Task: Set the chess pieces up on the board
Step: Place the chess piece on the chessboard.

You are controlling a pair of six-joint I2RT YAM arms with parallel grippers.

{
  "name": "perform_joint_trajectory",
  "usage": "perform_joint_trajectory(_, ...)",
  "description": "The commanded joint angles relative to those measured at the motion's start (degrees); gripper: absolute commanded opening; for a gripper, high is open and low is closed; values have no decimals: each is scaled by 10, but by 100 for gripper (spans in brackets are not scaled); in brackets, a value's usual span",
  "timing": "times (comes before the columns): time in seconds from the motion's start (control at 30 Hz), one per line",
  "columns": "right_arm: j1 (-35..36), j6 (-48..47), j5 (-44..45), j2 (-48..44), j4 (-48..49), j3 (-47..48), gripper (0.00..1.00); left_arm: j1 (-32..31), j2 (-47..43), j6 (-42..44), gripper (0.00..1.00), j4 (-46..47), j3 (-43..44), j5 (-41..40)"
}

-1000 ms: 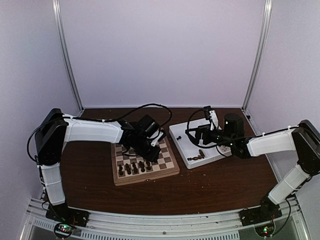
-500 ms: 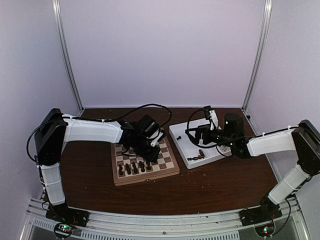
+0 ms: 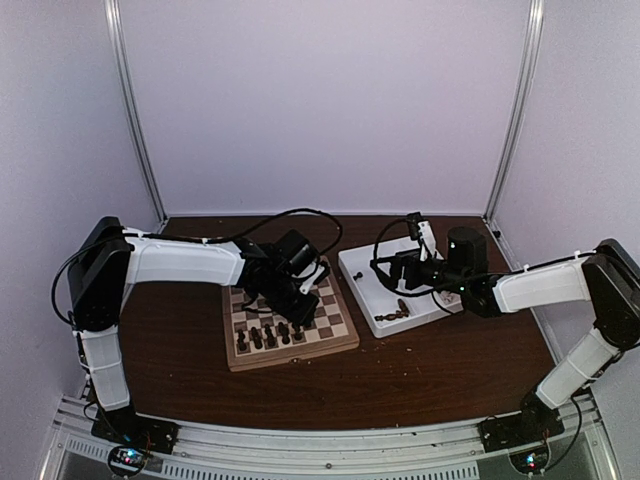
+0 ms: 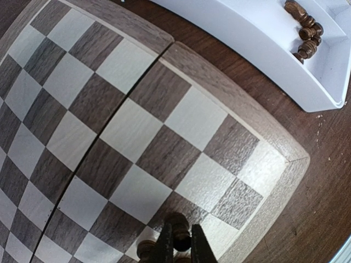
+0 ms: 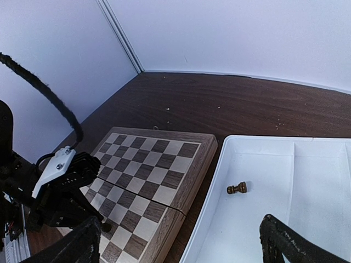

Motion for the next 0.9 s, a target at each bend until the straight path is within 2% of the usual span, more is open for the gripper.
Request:
perform_joint_trajectory(0.0,-4,3,-9,6,7,13,100,-2,-20,2,6,0,1,5)
perform_joint_trajectory(0.13,-4,2,-8,5,7,12,100,-3,-18,1,7,5,5,9)
perform_joint_trajectory(0.3,-5,2,-9,5,7,12,100,-3,-16,2,23,5,9,8)
perform_joint_trajectory(0.7,-5,2,-7,9,1,17,100,-3,-19,15,28,-17,62,-9)
perform_joint_trajectory(0.87,-5,-2,16,18,-53,42,99,-3,-58,22,30,7,42,-67)
